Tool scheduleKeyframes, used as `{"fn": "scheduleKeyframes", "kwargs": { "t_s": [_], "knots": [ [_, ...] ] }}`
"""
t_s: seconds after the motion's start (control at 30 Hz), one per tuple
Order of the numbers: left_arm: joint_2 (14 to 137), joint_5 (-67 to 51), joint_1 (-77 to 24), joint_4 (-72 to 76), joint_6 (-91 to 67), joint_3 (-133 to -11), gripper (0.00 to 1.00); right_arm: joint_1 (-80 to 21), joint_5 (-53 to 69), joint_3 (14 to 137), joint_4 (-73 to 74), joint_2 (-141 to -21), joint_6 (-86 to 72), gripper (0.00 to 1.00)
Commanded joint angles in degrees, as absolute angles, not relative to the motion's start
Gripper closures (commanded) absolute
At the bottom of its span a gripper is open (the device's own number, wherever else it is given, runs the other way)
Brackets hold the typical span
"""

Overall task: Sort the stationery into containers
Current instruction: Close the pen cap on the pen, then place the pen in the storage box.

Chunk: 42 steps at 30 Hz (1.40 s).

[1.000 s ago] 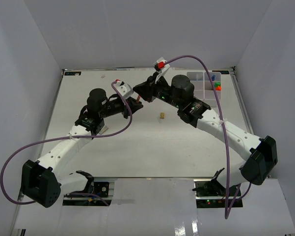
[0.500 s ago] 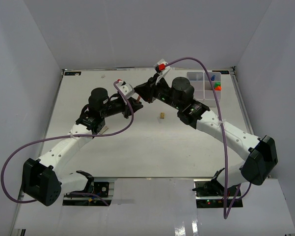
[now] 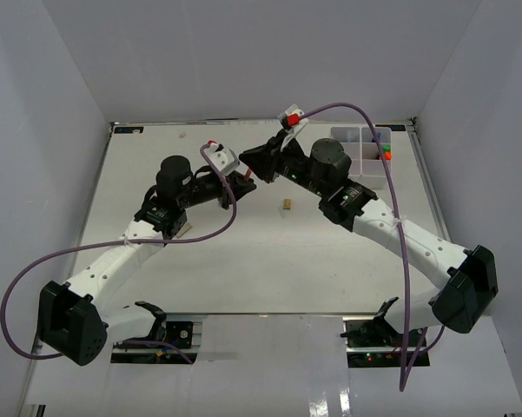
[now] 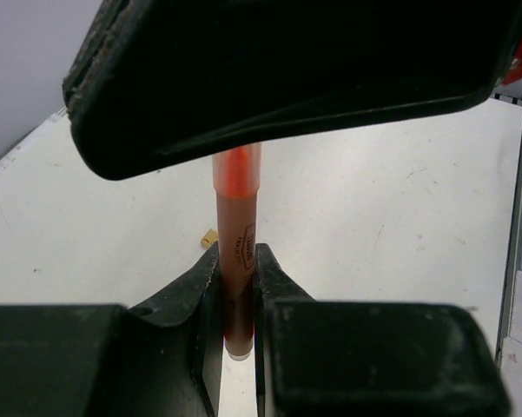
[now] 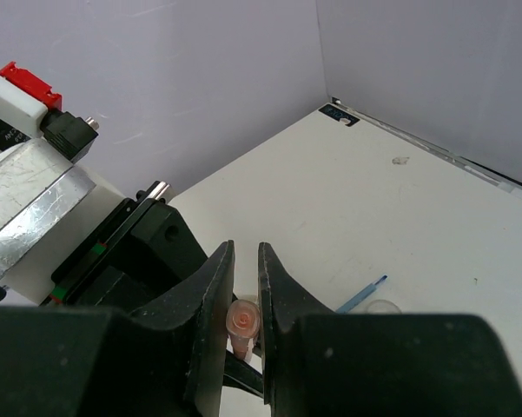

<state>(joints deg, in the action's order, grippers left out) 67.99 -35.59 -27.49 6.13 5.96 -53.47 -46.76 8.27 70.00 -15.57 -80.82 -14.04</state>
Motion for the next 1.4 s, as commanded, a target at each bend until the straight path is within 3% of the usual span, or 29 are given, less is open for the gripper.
{"fn": "scheduleKeyframes", "kwargs": {
  "t_s": [0.0, 0.17, 0.53, 0.67, 0.8, 0.83, 1.07, 1.37],
  "knots": [
    [59.2, -36.6, -27.7, 35.3, 3.8, -59.8, 0.93, -50.1, 15.6, 63.4, 13.8, -85.0, -12.9, 0.92],
    [58.8, -40.8, -27.7, 30.7, 2.1, -55.1, 0.85, -50.2, 12.4, 65.2, 11.1, -83.3, -12.8, 0.92],
    [59.5, -46.4, -27.8, 25.3, -2.1, -45.9, 0.75, -50.2, 6.9, 67.3, 6.9, -81.1, -12.7, 0.92],
    [58.8, -46.2, -27.8, 22.9, -2.8, -43.4, 0.64, -50.1, 2.8, 67.8, 6.1, -80.5, -12.0, 0.92],
    [58.0, -46.1, -27.8, 20.3, -3.8, -41.0, 0.35, -49.0, -2.4, 68.1, 6.1, -80.3, -10.8, 0.92],
    [57.7, -46.0, -27.8, 19.0, -4.0, -40.6, 0.32, -48.8, -3.1, 68.1, 6.0, -80.3, -10.6, 0.92],
    [56.6, -36.9, -27.8, 12.9, -5.8, -38.6, 0.04, -43.1, -10.0, 66.8, 4.7, -78.3, -7.6, 0.92],
    [60.8, -13.9, -26.6, 4.3, -10.8, -42.5, 0.02, -24.7, -16.3, 59.4, -14.5, -75.8, -1.6, 0.92]
  ]
}}
